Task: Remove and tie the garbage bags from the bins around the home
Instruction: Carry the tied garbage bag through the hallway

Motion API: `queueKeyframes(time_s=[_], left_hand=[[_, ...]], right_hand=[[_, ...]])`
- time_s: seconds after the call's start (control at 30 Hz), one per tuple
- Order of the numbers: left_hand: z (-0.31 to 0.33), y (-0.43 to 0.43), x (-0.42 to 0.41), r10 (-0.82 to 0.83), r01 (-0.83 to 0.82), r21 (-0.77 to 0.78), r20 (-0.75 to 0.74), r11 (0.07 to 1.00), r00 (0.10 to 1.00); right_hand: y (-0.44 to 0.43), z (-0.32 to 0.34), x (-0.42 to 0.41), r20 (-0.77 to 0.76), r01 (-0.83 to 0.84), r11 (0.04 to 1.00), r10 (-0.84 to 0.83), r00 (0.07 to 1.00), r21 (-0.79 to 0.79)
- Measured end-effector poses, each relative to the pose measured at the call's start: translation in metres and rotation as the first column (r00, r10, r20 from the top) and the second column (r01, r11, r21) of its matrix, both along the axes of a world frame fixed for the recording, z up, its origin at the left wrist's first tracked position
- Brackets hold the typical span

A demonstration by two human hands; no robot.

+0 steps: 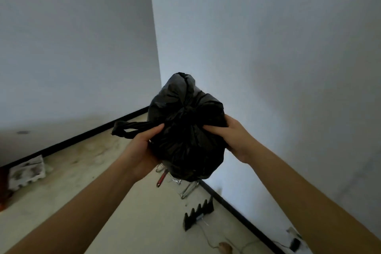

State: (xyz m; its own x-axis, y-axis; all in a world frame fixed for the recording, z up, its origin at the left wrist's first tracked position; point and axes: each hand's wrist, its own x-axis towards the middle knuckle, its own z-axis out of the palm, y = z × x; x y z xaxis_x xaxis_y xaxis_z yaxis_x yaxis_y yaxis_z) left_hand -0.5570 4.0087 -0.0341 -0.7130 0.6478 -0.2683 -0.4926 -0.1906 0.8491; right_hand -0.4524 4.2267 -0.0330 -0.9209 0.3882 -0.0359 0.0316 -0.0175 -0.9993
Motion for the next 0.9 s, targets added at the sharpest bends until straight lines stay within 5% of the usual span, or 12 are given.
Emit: queueKeyframes(time_s=[0.33,0.73,0.9], left_hand=[[-0.042,-0.013,-0.232,0.237,-0.237,-0.002,0.072,0.972,0.969],[-0.052,0.004,-0.497,0.448,-0.445,-0.143,-0.011,0.884,0.894],[-0.085,-0.012,-0.612,0.497,-0.496,-0.177,-0.044,0.850,0.867]], right_hand=[[0.000,-0.042,-0.267,0.097,-0.157,0.975,0.173,0.980,-0.157],[0.021,-0.059,-0.578,0.117,-0.391,0.909,0.408,0.906,-0.142],[0.005,-0.085,-0.692,0.084,-0.444,0.896,0.440,0.894,0.023]])
